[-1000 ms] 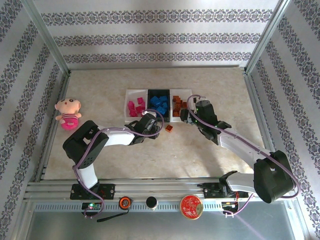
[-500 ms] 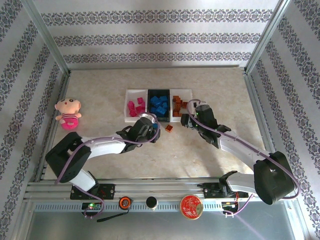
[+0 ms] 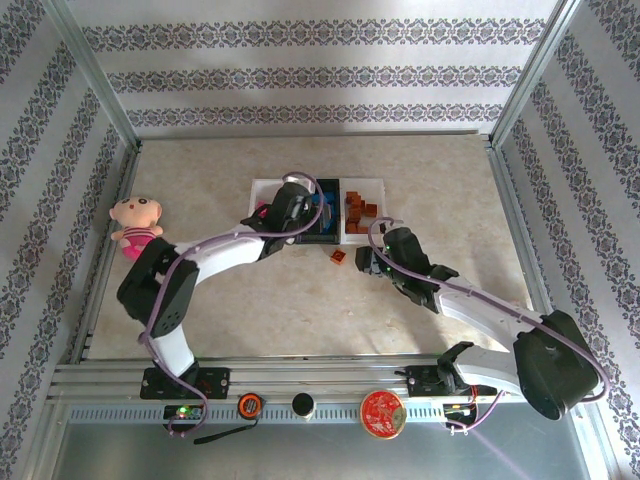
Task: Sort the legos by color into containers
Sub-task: Place the lego in the container, then pick up the lego from the center of the table.
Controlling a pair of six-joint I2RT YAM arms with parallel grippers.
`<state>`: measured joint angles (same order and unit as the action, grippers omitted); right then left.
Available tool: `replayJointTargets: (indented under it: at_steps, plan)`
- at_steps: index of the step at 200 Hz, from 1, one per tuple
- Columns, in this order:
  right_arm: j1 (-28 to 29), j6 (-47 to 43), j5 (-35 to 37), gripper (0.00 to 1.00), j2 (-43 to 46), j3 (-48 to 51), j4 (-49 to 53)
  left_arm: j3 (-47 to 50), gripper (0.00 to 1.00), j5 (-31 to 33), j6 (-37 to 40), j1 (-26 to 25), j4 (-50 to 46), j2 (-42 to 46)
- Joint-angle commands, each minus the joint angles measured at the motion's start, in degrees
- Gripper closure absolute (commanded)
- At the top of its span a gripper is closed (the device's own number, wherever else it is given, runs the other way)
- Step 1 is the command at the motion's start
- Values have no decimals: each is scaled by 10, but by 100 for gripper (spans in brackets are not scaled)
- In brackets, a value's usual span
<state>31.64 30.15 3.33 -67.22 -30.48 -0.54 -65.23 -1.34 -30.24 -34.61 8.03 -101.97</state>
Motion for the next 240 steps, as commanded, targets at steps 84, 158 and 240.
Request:
replayJointTargets:
  at_steps: [84,158,240]
  plan:
    - [27,18,17,34,2,27,-19,-74,32,-12,-13,26,-27,-15]
    - [64,29,14,32,-128,-35,-90,106,1,10,-23,-12,20,205]
    - [84,86,66,32,-272,-101,-139,354,0,69,-66,-14,26,446]
